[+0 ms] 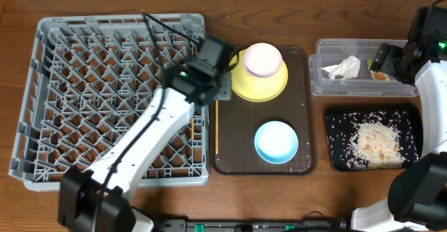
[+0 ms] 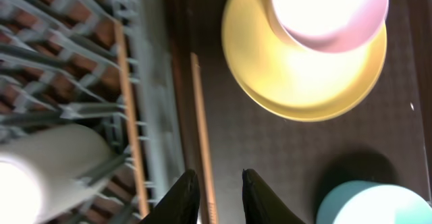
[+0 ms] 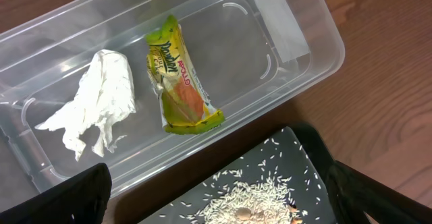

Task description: Sort waste into correct bins and load items into the dishwasher rack

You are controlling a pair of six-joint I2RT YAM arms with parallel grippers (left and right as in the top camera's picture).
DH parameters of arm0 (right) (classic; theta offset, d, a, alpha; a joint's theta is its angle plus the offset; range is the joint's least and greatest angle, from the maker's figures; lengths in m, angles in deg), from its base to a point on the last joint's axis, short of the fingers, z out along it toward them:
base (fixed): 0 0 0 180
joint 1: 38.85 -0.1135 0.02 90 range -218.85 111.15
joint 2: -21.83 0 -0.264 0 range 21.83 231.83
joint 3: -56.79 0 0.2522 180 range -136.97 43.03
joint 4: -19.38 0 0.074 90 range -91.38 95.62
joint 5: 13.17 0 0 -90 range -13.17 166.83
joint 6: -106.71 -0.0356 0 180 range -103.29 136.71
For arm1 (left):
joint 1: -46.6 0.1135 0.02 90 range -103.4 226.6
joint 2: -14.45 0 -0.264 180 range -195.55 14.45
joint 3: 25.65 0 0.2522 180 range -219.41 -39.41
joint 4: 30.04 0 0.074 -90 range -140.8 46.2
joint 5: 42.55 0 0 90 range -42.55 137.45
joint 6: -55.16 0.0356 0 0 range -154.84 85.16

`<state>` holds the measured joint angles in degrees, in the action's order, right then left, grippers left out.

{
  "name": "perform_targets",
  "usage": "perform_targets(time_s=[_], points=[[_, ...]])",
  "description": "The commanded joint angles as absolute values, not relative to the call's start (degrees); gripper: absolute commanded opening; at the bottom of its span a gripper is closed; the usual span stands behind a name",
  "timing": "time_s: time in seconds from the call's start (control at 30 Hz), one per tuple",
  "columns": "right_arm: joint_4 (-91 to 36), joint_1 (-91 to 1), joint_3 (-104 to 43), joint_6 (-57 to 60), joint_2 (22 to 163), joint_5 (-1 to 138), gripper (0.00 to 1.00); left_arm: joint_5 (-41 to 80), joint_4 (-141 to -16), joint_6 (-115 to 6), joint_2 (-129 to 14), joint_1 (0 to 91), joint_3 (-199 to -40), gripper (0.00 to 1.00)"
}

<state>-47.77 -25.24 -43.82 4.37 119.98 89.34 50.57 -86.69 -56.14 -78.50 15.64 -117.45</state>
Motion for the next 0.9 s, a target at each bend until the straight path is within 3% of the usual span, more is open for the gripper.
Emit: perform_targets(time_s=[0.0, 0.23, 0.87], points=[[-47.9, -24.9, -44.9, 5.0, 118.8, 90.3, 0.99, 50.0, -86.8, -59.8, -81.2, 14.1, -116.2, 0.25], [-47.9, -24.9, -44.9, 5.0, 118.8, 90.3, 0.99, 50.0, -86.6, -65.0, -88.0, 13.7, -116.2, 0.24], [-48.0, -24.9, -44.9, 5.0, 118.8, 90.3, 0.99, 56.0, -84.7, -65.4, -99.2, 13.6, -116.2, 0.25]])
